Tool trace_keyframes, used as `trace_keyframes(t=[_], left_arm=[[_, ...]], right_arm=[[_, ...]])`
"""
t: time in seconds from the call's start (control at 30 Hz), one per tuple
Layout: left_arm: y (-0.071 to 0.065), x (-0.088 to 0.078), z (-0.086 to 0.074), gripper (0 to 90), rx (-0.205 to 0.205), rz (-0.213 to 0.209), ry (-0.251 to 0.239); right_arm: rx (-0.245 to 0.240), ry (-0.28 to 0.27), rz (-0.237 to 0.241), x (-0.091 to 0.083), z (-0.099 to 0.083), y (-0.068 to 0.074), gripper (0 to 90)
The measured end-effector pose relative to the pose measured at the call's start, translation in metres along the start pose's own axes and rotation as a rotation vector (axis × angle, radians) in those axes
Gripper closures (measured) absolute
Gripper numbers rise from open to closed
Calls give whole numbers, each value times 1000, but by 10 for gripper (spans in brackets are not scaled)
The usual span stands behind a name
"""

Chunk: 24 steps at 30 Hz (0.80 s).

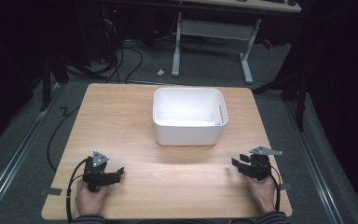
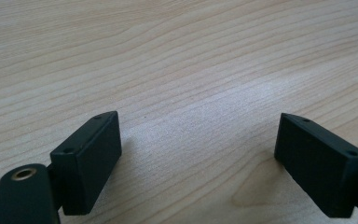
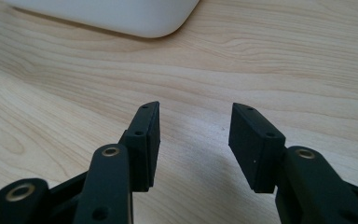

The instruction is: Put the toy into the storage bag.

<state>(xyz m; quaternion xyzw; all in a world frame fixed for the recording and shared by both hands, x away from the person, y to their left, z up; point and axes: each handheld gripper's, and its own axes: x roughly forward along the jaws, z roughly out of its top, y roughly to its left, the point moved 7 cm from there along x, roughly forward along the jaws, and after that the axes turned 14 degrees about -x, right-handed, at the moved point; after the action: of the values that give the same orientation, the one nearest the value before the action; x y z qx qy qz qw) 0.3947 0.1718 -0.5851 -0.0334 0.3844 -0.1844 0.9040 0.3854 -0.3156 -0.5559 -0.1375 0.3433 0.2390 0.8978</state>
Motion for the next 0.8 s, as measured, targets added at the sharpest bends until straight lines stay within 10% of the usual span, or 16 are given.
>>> trace_keyframes(t=[0.8], left_arm=[[0, 0, 0, 148, -1, -1, -1]], right_arm=[[-43, 41, -34, 19, 1, 2, 471]])
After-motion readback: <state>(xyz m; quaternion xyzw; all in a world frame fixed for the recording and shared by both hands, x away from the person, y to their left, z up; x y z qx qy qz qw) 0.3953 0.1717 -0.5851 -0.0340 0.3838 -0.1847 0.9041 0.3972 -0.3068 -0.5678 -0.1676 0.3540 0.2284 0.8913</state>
